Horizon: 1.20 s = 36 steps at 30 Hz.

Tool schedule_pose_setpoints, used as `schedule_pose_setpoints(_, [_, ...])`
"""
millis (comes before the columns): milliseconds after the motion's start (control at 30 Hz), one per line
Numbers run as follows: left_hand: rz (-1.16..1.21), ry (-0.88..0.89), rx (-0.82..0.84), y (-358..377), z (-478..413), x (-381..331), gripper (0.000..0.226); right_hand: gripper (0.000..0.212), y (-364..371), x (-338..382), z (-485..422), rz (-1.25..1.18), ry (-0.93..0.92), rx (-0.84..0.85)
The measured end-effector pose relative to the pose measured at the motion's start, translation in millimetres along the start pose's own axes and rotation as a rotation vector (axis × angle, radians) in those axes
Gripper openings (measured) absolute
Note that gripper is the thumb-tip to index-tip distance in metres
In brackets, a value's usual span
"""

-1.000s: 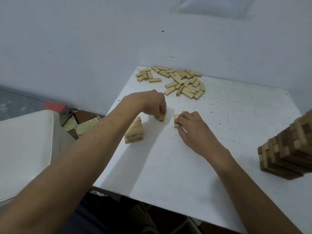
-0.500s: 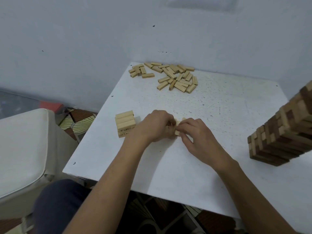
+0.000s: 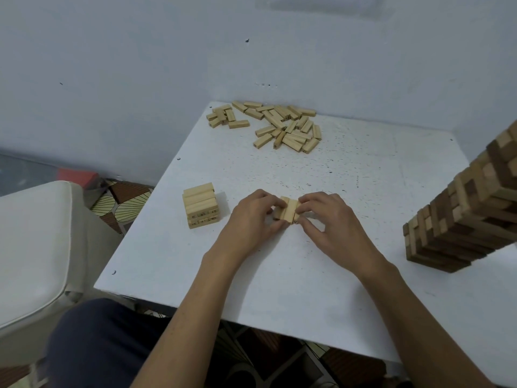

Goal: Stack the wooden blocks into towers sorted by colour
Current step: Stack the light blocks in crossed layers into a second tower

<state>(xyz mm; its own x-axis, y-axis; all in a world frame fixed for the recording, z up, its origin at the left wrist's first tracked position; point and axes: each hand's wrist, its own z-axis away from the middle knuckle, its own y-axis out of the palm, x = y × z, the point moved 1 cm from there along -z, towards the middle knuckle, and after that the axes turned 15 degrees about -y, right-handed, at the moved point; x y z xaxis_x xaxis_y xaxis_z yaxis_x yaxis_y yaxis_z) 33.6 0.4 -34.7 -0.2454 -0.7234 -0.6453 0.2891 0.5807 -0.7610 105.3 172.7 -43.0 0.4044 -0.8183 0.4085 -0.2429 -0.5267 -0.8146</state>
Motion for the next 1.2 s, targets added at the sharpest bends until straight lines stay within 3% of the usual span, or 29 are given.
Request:
schedule_pose_setpoints(400, [0.035, 0.040, -0.011, 6, 4, 6, 0.028, 0.021, 3, -5, 3, 0.005, -0.001, 0.074])
schedule_pose_setpoints(767, [-0.006, 0.045, -0.021, 8, 3, 7, 0.027, 0.030, -1, -1, 3, 0.199, 0.056, 0.070])
schedule_pose_setpoints(1033, [-0.009, -0.017, -0.097, 16, 10, 1, 0.069, 0.039, -11, -4, -3, 0.106, 0.066, 0.094])
schedule_pose_setpoints(1200, [-0.049, -0.052, -0.208, 26, 10, -8, 0.070, 0.035, -10, -9, -11, 0.082, 0.043, 0.152])
